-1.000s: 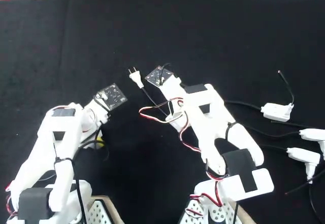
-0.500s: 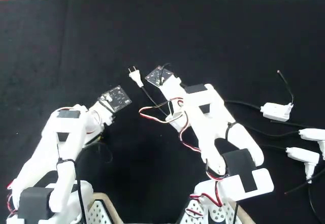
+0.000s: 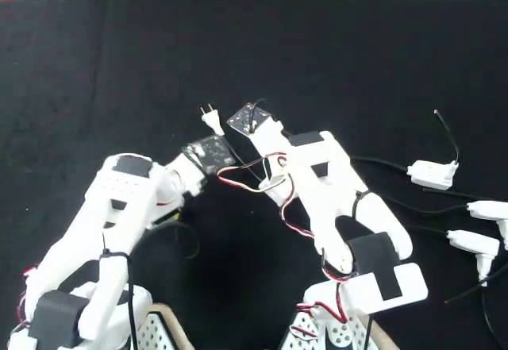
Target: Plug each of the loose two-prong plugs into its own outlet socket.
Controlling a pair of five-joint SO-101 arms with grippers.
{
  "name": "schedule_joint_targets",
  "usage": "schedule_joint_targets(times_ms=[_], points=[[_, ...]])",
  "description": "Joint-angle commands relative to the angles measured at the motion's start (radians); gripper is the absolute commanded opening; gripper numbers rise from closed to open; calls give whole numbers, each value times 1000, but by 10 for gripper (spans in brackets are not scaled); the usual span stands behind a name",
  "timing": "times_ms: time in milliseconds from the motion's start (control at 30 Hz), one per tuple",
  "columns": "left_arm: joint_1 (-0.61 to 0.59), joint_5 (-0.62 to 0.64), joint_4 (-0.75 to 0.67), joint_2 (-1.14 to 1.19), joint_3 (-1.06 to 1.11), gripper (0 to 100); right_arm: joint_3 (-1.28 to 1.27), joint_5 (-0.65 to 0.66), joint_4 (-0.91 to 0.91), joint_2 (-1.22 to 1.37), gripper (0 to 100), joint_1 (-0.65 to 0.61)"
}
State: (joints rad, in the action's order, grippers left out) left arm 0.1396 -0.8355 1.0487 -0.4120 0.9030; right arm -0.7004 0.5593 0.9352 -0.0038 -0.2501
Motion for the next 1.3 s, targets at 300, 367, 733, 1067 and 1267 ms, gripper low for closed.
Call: schedule_joint_targets(times_ms=[300, 367, 733, 1067, 1267], points=[[133, 144, -129, -11, 156, 91, 4, -6, -8, -42, 11, 9], [93, 178, -153, -20, 156, 164, 4, -6, -8, -42, 11, 9], [-51, 180, -207, -21, 104, 325, 4, -6, -8, -42, 11, 8], [-119, 43, -213, -21, 2, 325, 2, -6, -8, -41, 11, 6], [-159, 14, -189, -21, -24, 325, 2, -6, -8, -41, 11, 6]])
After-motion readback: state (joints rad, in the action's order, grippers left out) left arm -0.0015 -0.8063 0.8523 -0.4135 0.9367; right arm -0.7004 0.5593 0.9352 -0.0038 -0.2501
